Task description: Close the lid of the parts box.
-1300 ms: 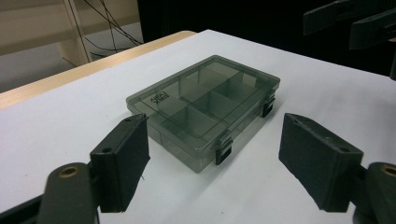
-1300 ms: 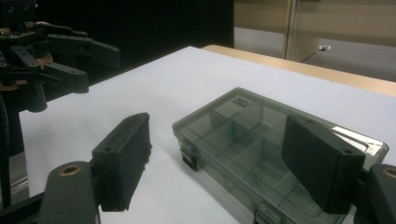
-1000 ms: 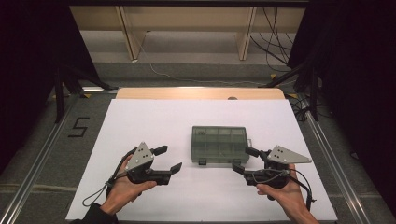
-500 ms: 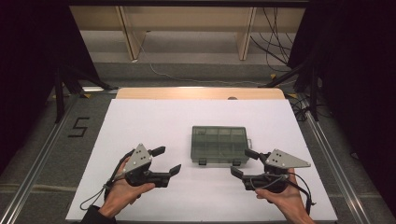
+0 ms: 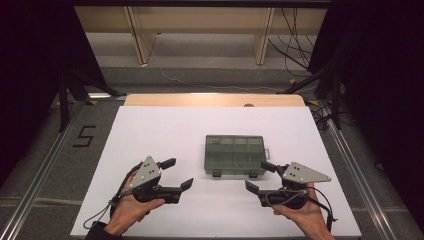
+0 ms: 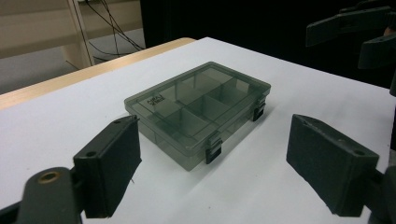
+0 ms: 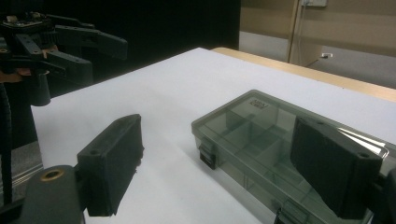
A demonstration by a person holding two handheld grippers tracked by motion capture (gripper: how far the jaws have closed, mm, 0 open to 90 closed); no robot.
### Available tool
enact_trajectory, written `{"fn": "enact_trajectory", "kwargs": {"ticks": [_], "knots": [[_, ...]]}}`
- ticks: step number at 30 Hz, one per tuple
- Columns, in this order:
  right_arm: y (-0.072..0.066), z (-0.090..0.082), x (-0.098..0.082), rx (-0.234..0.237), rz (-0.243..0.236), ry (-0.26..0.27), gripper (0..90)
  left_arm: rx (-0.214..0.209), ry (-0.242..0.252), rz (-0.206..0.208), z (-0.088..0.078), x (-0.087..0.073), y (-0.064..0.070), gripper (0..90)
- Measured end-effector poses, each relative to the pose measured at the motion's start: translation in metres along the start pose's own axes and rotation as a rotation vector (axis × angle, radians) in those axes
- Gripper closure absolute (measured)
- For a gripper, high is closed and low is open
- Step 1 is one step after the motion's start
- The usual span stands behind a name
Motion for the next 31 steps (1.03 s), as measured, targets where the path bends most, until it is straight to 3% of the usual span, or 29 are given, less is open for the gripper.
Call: {"fn": "enact_trajectory", "kwargs": {"ticks": [6, 7, 8, 9, 20, 31], "knots": [[-0.0024, -0.0015, -0.0011, 0.005, 0.001, -0.009, 18.2, -0.003, 0.002, 0.018, -0.0025, 0.0000, 0.0022, 16.5], [-0.0016, -0.0006, -0.0009, -0.010, -0.014, 0.011, 18.1, -0.006, 0.001, 0.025, -0.0028, 0.0001, 0.0022, 16.5], [-0.0035, -0.0001, -0.0007, 0.005, 0.004, 0.019, 18.1, -0.006, 0.003, 0.022, -0.0030, 0.0000, 0.0026, 16.4], [-0.0030, -0.0015, -0.0005, 0.017, -0.012, 0.004, 18.2, -0.009, 0.010, 0.002, -0.0026, -0.0007, 0.0036, 16.2], [-0.0007, -0.0024, 0.0008, -0.019, -0.003, 0.019, 18.1, 0.003, 0.009, 0.017, -0.0035, 0.0008, 0.0026, 16.1], [0.0015, -0.0028, 0.0005, -0.002, -0.013, 0.020, 18.1, 0.003, 0.010, 0.016, -0.0034, 0.0010, 0.0020, 16.2]]}}
Point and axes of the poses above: each handheld gripper's, and its own axes: z roughly forward along the jaws, x roughly out of its top, y roughly to its right, the point moved 3 cm from there along z, roughly forward along the jaws, and after that the axes turned 12 degrees about -z, right-handed, at the moved point
